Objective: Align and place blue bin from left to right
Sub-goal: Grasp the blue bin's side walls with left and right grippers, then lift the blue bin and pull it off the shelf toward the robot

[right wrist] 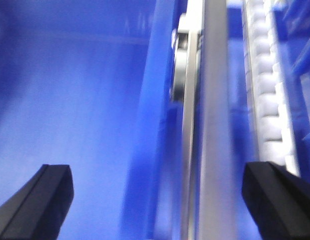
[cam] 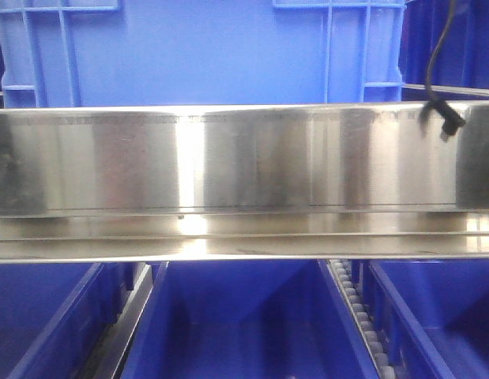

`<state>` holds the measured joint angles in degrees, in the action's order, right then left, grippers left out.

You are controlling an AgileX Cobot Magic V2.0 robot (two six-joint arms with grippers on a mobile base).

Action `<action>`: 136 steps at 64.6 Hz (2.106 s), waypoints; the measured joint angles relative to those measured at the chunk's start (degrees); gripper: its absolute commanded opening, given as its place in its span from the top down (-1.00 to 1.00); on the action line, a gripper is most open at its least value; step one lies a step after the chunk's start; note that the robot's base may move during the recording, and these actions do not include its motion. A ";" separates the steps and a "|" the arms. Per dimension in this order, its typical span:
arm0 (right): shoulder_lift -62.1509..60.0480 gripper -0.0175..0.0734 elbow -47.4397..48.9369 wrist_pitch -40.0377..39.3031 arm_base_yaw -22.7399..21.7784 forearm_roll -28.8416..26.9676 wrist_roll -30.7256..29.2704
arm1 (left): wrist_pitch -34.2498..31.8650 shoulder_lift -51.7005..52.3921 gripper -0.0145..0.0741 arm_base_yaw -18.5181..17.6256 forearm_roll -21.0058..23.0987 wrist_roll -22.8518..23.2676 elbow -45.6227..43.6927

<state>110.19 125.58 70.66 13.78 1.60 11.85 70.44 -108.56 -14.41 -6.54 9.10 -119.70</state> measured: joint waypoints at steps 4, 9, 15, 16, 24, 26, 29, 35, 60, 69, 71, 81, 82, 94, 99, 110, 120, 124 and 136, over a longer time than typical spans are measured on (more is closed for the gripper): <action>0.58 -0.64 0.00 0.00 0.00 -0.33 0.00 | 0.00 -0.36 -0.50 0.00 0.00 0.00 0.00; 1.17 -0.64 0.00 0.00 0.10 -0.47 0.00 | 0.00 -0.47 -0.50 0.00 -0.10 0.00 0.00; 2.00 -0.64 0.00 0.00 0.10 -0.47 -0.10 | 0.00 -0.47 -0.50 0.00 -0.10 0.00 0.00; 2.16 -0.64 0.00 0.00 0.10 -0.47 -0.10 | 0.00 -0.47 -0.50 0.00 -0.10 0.00 0.00; 3.16 -0.64 0.00 0.00 0.10 -0.55 -0.10 | 0.00 -0.70 -0.50 0.00 -0.10 0.00 0.00; 3.33 -0.64 0.00 0.00 0.10 -0.55 -0.22 | 0.00 -0.71 -0.50 0.00 -0.10 0.00 0.00; 3.58 -0.64 0.00 0.00 0.10 -0.55 -0.22 | 0.00 -0.82 -0.50 0.00 -0.10 0.00 0.00; 3.60 -0.58 0.00 0.00 0.10 -0.60 -0.22 | 0.00 -0.93 -0.49 0.00 -0.10 0.00 0.00; 3.50 0.82 0.05 -0.03 0.10 -1.23 -1.12 | 0.00 -1.04 0.24 0.00 -0.22 0.00 0.00; 3.50 0.96 0.05 0.48 0.22 -1.96 -1.46 | -0.33 -1.12 0.92 0.00 -0.41 0.74 0.00; 3.41 0.95 0.05 0.58 0.31 -2.30 -1.46 | -0.39 -1.12 0.92 0.11 -0.41 0.87 0.00; 3.41 0.95 0.05 0.70 0.31 -2.71 -1.46 | -0.52 -1.25 0.92 0.05 -0.69 0.97 0.00; 3.41 0.95 0.05 0.70 0.31 -2.71 -1.46 | -0.52 -1.25 0.92 0.05 -0.69 0.97 0.00; 3.41 0.95 0.05 0.70 0.31 -2.82 -1.46 | -0.52 -1.25 0.92 0.05 -0.78 0.97 0.00; 3.29 0.95 0.05 0.73 0.31 -2.82 -1.46 | -0.52 -1.14 0.92 0.05 -0.78 0.97 0.00; 2.33 0.95 0.05 1.49 0.31 -2.91 -1.46 | 0.05 -0.06 0.92 0.05 -0.53 1.14 0.10; 0.46 0.95 1.24 2.33 0.55 -3.45 -1.67 | 1.77 2.58 0.92 0.05 -0.03 1.79 0.46; -0.38 0.95 1.98 2.43 0.64 -3.66 -1.78 | 1.91 3.82 0.92 0.05 0.02 2.03 0.46; -2.86 0.95 3.98 2.70 0.76 -3.83 -0.85 | 1.89 8.33 0.92 -0.39 0.00 2.78 0.46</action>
<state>107.34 129.56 73.36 14.54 -2.24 11.00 72.33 -100.23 -14.80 -6.54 11.88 -119.24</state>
